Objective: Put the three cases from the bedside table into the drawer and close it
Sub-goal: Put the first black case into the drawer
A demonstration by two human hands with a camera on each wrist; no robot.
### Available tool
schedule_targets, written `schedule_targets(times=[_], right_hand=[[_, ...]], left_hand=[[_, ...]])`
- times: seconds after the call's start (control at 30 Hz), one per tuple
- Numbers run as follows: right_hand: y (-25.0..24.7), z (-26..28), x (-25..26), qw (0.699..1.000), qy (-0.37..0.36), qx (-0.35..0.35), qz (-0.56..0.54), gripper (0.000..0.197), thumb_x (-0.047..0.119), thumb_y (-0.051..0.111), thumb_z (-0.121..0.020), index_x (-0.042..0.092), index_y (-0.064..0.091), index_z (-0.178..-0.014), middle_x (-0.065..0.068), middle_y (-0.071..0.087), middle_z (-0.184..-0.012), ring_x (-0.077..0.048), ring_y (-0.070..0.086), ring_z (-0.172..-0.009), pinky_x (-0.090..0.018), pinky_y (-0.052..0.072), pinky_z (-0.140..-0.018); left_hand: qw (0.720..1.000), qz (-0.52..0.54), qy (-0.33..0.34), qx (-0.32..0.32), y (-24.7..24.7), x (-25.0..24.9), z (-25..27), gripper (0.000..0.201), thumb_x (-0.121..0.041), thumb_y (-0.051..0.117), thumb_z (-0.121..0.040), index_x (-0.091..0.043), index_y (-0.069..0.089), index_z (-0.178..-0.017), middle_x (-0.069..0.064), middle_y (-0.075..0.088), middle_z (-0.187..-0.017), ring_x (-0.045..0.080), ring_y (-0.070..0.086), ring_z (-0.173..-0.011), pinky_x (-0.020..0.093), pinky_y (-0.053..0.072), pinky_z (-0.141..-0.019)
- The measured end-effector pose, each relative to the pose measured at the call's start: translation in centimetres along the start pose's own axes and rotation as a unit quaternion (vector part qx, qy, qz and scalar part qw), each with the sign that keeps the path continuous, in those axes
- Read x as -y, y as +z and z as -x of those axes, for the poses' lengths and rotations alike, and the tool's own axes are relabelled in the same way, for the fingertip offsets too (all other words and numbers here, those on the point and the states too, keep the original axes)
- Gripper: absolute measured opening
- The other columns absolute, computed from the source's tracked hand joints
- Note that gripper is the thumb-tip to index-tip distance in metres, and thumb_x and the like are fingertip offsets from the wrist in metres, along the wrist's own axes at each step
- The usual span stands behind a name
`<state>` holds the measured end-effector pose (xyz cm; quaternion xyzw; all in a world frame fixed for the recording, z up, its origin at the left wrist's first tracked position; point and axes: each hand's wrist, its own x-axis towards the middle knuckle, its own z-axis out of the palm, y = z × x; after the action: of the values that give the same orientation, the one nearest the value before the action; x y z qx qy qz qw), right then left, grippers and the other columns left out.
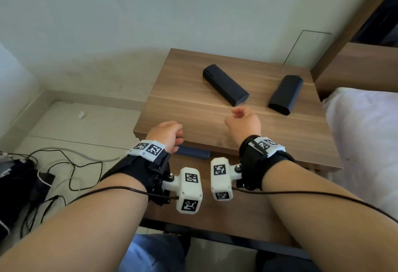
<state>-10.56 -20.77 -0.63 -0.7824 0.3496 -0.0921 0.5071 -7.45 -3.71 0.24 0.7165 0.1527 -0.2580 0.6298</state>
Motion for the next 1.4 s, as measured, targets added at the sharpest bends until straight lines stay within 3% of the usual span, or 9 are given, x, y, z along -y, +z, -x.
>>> schedule_targets(times=[0.13, 0.33, 0.57, 0.67, 0.83, 0.97, 1.13, 1.23, 1.4], right_hand=[[-0.3, -3.2, 0.7, 0.999, 0.004, -0.029, 0.035, 0.061, 0.018, 0.063, -0.079, 0.017, 0.041, -0.135, -0.004, 0.042, -0.134, -0.013, 0.047, -0.09, -0.024, 0.04, -0.077], [0.2, -7.5, 1.0, 0.99, 0.015, -0.028, 0.139, 0.074, 0.028, 0.069, -0.075, 0.017, 0.032, -0.139, -0.007, 0.033, -0.135, -0.024, 0.053, -0.095, -0.03, 0.044, -0.077], [1.2, -10.0, 1.1, 0.972, 0.047, 0.001, 0.232, 0.069, 0.036, 0.07, -0.073, 0.011, 0.041, -0.13, -0.008, 0.041, -0.129, -0.03, 0.059, -0.101, -0.037, 0.049, -0.078], [1.4, -9.6, 1.2, 0.967, 0.053, 0.008, 0.251, 0.062, 0.035, 0.068, -0.074, 0.007, 0.046, -0.125, -0.01, 0.043, -0.128, -0.029, 0.06, -0.094, -0.036, 0.051, -0.077], [0.7, -7.9, 1.1, 0.971, 0.04, 0.021, 0.233, 0.056, 0.032, 0.066, -0.077, 0.006, 0.047, -0.123, -0.01, 0.04, -0.127, -0.016, 0.046, -0.062, -0.031, 0.042, -0.065], [0.2, -5.3, 0.6, 0.983, -0.011, 0.044, 0.176, 0.053, 0.034, 0.07, -0.071, 0.012, 0.057, -0.118, -0.01, 0.054, -0.12, -0.017, 0.054, -0.069, -0.027, 0.043, -0.062], [-0.6, -1.3, 0.2, 0.987, -0.049, 0.092, 0.119, 0.045, 0.029, 0.074, -0.071, 0.014, 0.064, -0.112, -0.006, 0.067, -0.105, -0.018, 0.061, -0.081, -0.021, 0.042, -0.059], [-1.1, 0.8, -0.5, 0.983, -0.072, 0.12, 0.116, 0.048, 0.028, 0.077, -0.07, 0.016, 0.063, -0.114, -0.004, 0.067, -0.101, -0.016, 0.061, -0.079, -0.017, 0.041, -0.054], [-1.8, 4.0, -1.4, 0.966, -0.092, 0.19, 0.147, 0.044, 0.024, 0.078, -0.07, 0.015, 0.065, -0.111, -0.001, 0.066, -0.096, -0.014, 0.058, -0.081, -0.013, 0.04, -0.057]], left_hand=[[0.999, 0.023, 0.011, -0.019, 0.8, -1.0, -2.1, 0.037, -0.023, 0.048, -0.091, -0.016, 0.053, -0.127, -0.001, 0.061, -0.086, 0.012, 0.058, -0.07, 0.024, 0.046, -0.066], [0.999, 0.02, -0.007, -0.035, 1.9, -1.6, -4.7, 0.039, -0.014, 0.045, -0.093, -0.01, 0.049, -0.132, -0.003, 0.053, -0.076, 0.008, 0.051, -0.065, 0.019, 0.043, -0.061], [0.998, 0.022, -0.03, -0.047, 1.7, -1.3, -5.8, 0.041, -0.006, 0.044, -0.091, -0.01, 0.049, -0.132, -0.002, 0.053, -0.072, 0.007, 0.051, -0.061, 0.012, 0.044, -0.046], [0.998, 0.035, -0.023, -0.044, 1.5, -1.0, -5.8, 0.039, -0.005, 0.045, -0.091, -0.008, 0.051, -0.129, -0.001, 0.054, -0.074, 0.008, 0.052, -0.063, 0.016, 0.044, -0.056], [0.994, 0.098, -0.01, -0.043, 0.9, -0.5, -4.9, 0.025, -0.007, 0.046, -0.091, -0.01, 0.054, -0.115, 0.003, 0.057, -0.076, 0.011, 0.056, -0.067, 0.02, 0.046, -0.062], [0.99, 0.133, -0.018, -0.037, 0.0, -0.2, -3.6, 0.008, -0.014, 0.048, -0.092, -0.013, 0.056, -0.091, 0.004, 0.057, -0.076, 0.015, 0.056, -0.067, 0.023, 0.047, -0.065], [0.992, 0.123, 0.005, -0.043, -0.6, 0.6, -1.8, 0.031, -0.016, 0.051, -0.091, -0.012, 0.054, -0.122, 0.004, 0.059, -0.08, 0.016, 0.058, -0.069, 0.024, 0.047, -0.063], [0.992, 0.12, 0.007, -0.036, -1.0, 0.9, -0.2, 0.039, -0.015, 0.051, -0.091, -0.01, 0.049, -0.13, 0.004, 0.06, -0.083, 0.016, 0.059, -0.072, 0.026, 0.048, -0.067], [0.991, 0.131, -0.019, -0.028, -2.0, 2.1, 1.9, 0.045, -0.016, 0.047, -0.093, -0.013, 0.041, -0.138, 0.01, 0.062, -0.097, 0.016, 0.059, -0.073, 0.026, 0.047, -0.07]])
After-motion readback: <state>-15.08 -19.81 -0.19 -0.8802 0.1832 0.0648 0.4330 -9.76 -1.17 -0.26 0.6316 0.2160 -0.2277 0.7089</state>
